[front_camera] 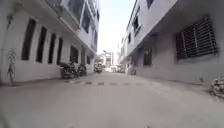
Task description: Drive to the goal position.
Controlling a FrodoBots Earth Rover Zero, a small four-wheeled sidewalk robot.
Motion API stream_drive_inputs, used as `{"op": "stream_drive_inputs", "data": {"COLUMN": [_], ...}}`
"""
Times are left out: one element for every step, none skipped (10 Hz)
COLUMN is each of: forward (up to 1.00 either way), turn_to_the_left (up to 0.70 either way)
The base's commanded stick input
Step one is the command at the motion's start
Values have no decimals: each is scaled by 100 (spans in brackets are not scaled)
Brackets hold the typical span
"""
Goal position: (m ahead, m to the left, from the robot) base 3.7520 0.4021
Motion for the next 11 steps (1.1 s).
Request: {"op": "stream_drive_inputs", "data": {"forward": [100,100,100,100,100,100,100,100,100,100,100], "turn_to_the_left": [0,0,0,0,0,0,-20,-40,-40,0,0]}}
